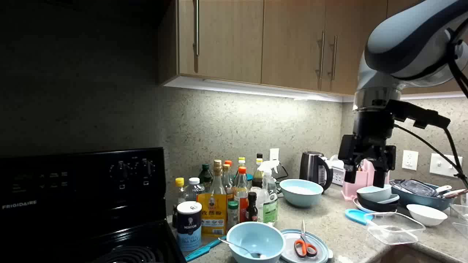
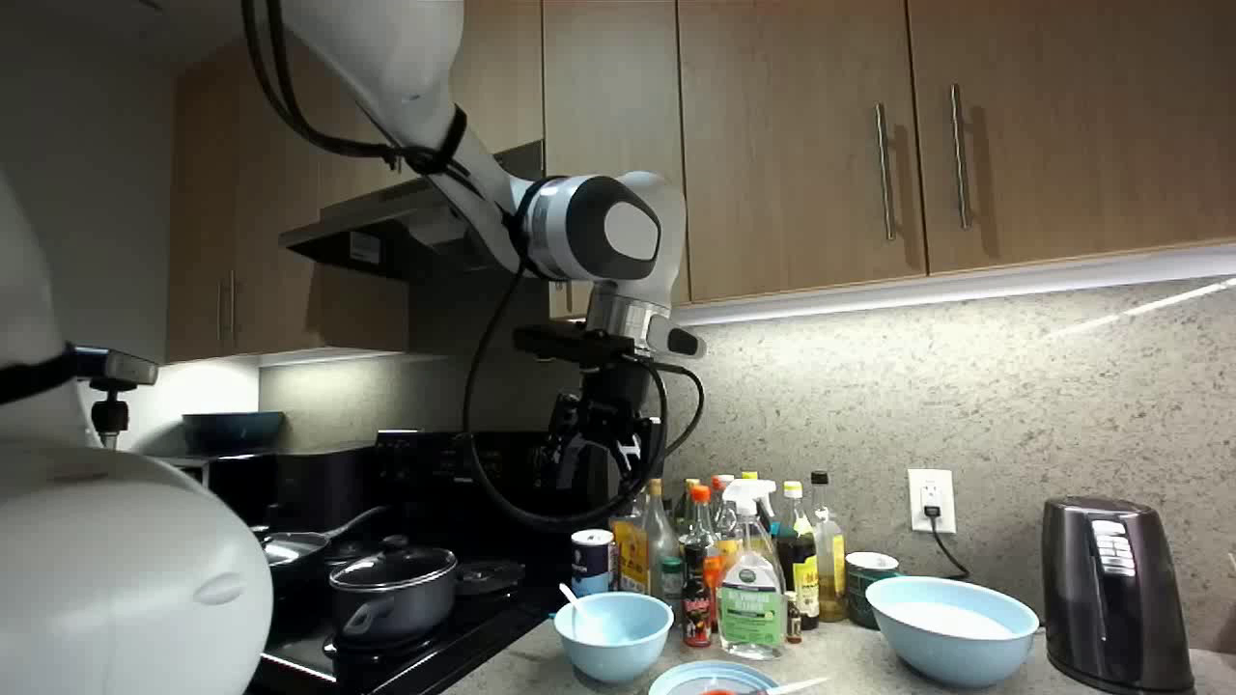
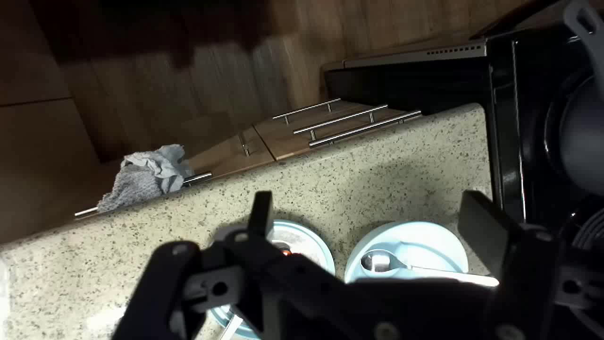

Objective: Turn the transparent bowl to the left

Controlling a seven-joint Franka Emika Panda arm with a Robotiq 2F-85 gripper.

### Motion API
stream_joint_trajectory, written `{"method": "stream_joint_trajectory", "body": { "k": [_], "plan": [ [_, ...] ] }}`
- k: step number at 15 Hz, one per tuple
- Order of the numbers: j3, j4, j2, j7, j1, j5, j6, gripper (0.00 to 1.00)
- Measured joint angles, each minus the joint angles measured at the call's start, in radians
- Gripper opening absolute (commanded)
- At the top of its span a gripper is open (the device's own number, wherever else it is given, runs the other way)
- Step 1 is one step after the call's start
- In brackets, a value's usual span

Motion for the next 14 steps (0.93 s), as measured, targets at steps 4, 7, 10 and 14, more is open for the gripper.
{"method": "stream_joint_trajectory", "body": {
  "k": [4, 7, 10, 14],
  "plan": [
    [0.0, 0.0, 0.0, 0.0, 0.0, 0.0, 0.0, 1.0],
    [0.001, 0.0, 0.0, 0.0, -0.001, 0.0, 0.0, 1.0],
    [0.001, 0.0, 0.001, 0.0, -0.007, -0.018, 0.0, 1.0],
    [-0.017, -0.001, 0.028, 0.001, -0.069, -0.1, -0.008, 1.0]
  ]
}}
